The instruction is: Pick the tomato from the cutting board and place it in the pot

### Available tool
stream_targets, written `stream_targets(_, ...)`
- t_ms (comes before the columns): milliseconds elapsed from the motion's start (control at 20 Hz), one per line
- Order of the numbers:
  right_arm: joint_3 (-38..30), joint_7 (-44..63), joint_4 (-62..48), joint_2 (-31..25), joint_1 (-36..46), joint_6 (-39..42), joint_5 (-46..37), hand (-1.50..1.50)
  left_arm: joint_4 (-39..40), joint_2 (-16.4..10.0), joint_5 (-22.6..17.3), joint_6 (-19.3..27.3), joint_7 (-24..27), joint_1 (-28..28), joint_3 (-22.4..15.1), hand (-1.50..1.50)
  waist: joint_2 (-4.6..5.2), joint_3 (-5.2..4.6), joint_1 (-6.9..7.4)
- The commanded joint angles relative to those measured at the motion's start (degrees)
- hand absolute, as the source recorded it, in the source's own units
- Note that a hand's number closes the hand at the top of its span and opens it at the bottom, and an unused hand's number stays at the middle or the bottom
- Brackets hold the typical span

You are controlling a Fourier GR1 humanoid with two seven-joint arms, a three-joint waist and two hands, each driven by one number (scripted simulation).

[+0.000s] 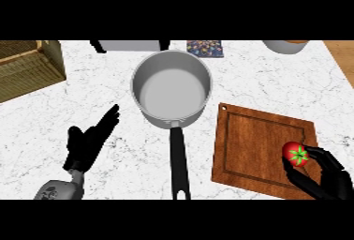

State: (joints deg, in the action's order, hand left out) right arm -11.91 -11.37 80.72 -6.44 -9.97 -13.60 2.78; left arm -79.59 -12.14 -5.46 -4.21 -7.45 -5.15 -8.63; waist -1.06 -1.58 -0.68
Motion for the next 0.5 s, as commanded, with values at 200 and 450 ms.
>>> stream_targets(200, 9.09, -2.12, -3.46, -8.49, 7.27, 20.01, 0.1, 1.5, 0.85, 0.73, 0.41, -2.01, -0.43, -1.8, -1.96, 0.0, 1.85, 1.88, 5.72)
stream_targets(450, 13.17, -7.1, -3.72, -16.61, 11.68, 36.27, 1.58, 1.5, 1.79, 0.95, 0.51, -2.5, -0.36, -2.97, -2.22, 0.0, 2.25, 2.02, 6.93)
